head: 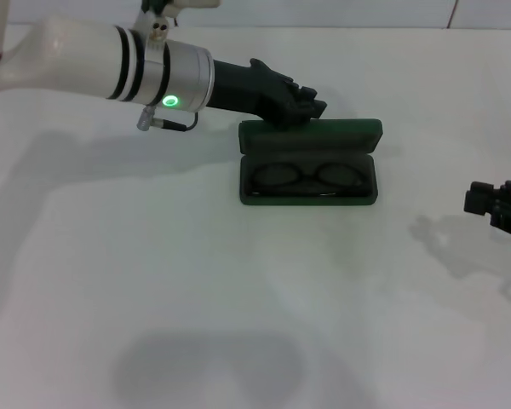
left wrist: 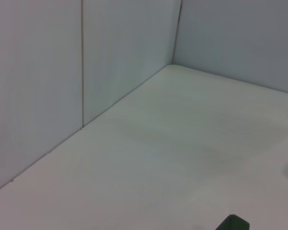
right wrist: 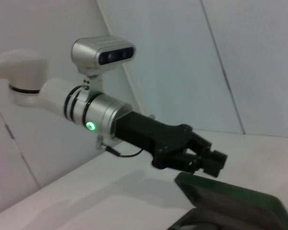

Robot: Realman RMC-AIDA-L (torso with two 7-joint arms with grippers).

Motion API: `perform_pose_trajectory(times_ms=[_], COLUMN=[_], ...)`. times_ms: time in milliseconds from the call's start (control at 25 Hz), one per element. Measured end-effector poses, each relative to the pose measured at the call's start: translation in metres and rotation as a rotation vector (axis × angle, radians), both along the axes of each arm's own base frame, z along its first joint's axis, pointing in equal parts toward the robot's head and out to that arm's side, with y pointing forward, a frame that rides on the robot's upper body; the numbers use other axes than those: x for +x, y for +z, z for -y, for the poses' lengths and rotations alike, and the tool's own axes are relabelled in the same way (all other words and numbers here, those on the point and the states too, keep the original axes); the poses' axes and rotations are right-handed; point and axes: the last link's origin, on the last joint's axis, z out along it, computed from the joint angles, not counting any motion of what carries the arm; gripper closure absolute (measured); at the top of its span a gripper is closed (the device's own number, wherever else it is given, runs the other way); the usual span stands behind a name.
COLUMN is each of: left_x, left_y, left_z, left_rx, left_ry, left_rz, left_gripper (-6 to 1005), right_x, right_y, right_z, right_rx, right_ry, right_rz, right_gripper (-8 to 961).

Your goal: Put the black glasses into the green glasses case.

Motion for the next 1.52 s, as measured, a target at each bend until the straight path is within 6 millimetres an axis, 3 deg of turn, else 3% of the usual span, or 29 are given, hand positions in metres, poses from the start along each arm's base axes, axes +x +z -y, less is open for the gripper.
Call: perform_pose_trajectory(times_ms=[640,1040,1200,1400,1520], left_x=[0.000,-0.010,-0.001,0.028,0.029], left_y=[-0.020,-0.033,-0.037,-0.023,0.009], left_z=[0.011,0.040,0.049,0.062,0.074], left_rx=[-0.038,-0.219,-0.277,-0.302,-0.272], left_ry=[-0.023,-0.041,-0.083,-0.191,-0.190], left_rz=[-0.051,-0.121,-0.119,0.021,0.184], left_gripper=[766,766,765,766,766], right_x=[0.005,0.004,0.003,0.005,0.000], right_y=[-0.003,-0.004,-0.003,-0.003,-0.004], right_z=[-0.004,-0.004,-0.004,0.003,0.007], right_rx=[0.015,0.012,0.010,-0.017,-0.030], right_ry=[-0.036,-0.034,-0.030,-0.018,0.042], right_rz=[0.003,0.002,0.000,-0.005,-0.006], right_gripper=[811,811,806,794,787])
